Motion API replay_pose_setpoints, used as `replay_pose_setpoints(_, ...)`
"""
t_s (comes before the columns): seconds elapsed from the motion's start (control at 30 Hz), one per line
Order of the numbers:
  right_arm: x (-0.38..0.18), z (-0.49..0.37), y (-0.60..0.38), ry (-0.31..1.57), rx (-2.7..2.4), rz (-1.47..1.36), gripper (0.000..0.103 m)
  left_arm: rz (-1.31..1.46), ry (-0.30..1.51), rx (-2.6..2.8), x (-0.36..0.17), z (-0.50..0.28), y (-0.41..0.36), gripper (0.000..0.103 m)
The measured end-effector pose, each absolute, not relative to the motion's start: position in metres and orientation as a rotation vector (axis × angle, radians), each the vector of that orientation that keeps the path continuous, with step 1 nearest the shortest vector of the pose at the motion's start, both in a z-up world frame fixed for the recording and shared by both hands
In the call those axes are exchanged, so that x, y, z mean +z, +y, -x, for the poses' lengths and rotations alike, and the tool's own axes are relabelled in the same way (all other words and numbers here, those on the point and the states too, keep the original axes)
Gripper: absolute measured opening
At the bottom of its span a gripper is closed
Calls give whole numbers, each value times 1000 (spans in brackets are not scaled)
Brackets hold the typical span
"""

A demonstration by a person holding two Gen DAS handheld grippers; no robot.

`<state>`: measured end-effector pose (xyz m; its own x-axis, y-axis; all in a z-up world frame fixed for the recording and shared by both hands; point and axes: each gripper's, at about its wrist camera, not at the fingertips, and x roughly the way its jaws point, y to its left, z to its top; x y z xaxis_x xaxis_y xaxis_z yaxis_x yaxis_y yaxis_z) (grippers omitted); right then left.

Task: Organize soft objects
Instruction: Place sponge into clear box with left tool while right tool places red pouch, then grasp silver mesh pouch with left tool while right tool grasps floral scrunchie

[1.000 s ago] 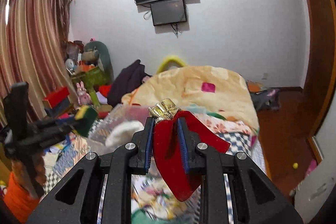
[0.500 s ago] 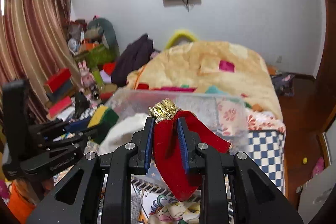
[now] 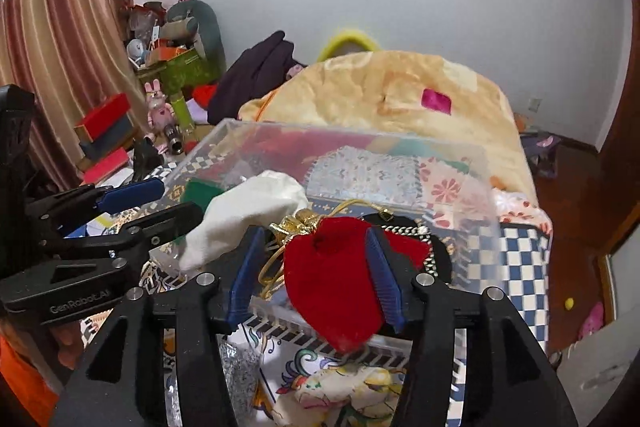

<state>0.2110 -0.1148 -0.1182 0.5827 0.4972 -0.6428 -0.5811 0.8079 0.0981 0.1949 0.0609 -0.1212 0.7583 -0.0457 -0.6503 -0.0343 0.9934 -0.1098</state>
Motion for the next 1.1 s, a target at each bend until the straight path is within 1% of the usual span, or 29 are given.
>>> replay_pose_setpoints(0.03, -115, -210, -117, 700, 630, 124, 50, 122, 702, -12, -117, -192, 61, 59)
replay_pose_setpoints(0.07, -112, -207, -119, 690, 626, 122, 52, 127, 692, -17, -113, -188, 61, 61)
replay_pose_setpoints(0.1, -108, -205, -122, 674, 620, 119, 58, 131, 680, -20, -108, -185, 62, 64)
replay_pose_setpoints(0.2, -97, -196, -132, 619, 610, 102, 71, 132, 635, -25, -94, -172, 61, 70)
replay_pose_setpoints(0.23, -93, -193, -135, 603, 612, 101, 72, 130, 624, -25, -90, -170, 61, 72)
replay_pose_setpoints(0.3, -88, -186, -142, 575, 604, 98, 77, 128, 598, -26, -82, -162, 61, 78)
replay_pose_setpoints(0.4, -85, -180, -150, 559, 598, 100, 78, 131, 578, -41, -75, -150, 59, 87)
replay_pose_setpoints(0.47, -87, -175, -155, 555, 586, 110, 81, 123, 575, -46, -75, -143, 56, 90)
replay_pose_setpoints(0.5, -89, -173, -158, 554, 578, 118, 82, 116, 576, -49, -76, -140, 55, 91)
replay_pose_setpoints(0.6, -97, -168, -164, 570, 561, 132, 82, 102, 602, -60, -84, -132, 47, 93)
replay_pose_setpoints(0.77, -117, -167, -175, 628, 542, 143, 83, 92, 691, -93, -108, -128, 35, 94)
replay_pose_setpoints(0.97, -150, -168, -174, 740, 549, 153, 83, 90, 788, -119, -140, -134, 21, 93)
replay_pose_setpoints(1.1, -168, -166, -170, 799, 565, 173, 83, 84, 827, -135, -155, -136, 12, 93)
